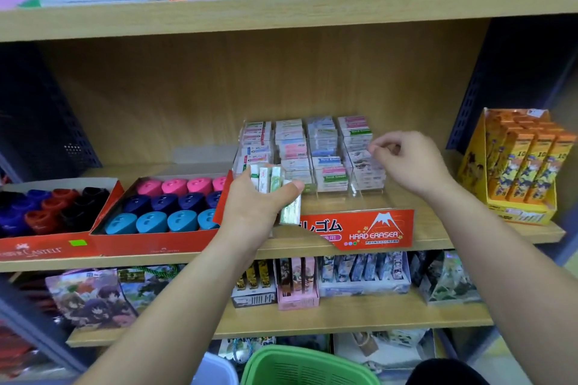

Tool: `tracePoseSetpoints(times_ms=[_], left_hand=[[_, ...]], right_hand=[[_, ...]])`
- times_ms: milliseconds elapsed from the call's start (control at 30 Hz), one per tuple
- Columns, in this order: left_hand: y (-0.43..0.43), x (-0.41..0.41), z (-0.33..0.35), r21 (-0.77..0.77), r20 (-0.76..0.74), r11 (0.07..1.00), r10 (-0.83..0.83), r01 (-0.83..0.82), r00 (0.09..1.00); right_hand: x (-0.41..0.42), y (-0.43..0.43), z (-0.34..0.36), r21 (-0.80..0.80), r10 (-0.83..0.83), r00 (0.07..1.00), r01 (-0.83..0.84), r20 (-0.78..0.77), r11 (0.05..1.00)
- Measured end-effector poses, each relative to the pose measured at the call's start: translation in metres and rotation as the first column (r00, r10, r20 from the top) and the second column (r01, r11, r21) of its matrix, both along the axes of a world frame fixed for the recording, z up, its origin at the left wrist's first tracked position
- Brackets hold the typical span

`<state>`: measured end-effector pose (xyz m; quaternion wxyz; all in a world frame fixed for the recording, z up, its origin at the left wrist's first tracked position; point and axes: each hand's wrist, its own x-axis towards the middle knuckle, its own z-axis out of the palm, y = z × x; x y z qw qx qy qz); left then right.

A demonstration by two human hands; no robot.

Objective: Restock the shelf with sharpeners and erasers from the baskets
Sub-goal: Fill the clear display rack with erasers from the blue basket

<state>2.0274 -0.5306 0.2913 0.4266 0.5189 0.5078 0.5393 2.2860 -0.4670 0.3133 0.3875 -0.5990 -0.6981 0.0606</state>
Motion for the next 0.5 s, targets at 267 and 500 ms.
tracePoseSetpoints(times_ms=[267, 500], left_hand=[[-0.009, 0.006, 0.005, 0.019, 0.098, 1.000, 0.020, -0.022, 0.995], [-0.025, -0.021, 0.011, 0.002, 0.187, 1.000, -0.029, 0.029, 0.982]], right_hand=[[-0.090, -0.075, -0.012, -0.142, 0.387, 0.796, -0.499, -0.466, 0.855], [-0.110, -0.084, -0.009, -0.157, 0.343, 0.628, -0.602, -0.698, 0.783]])
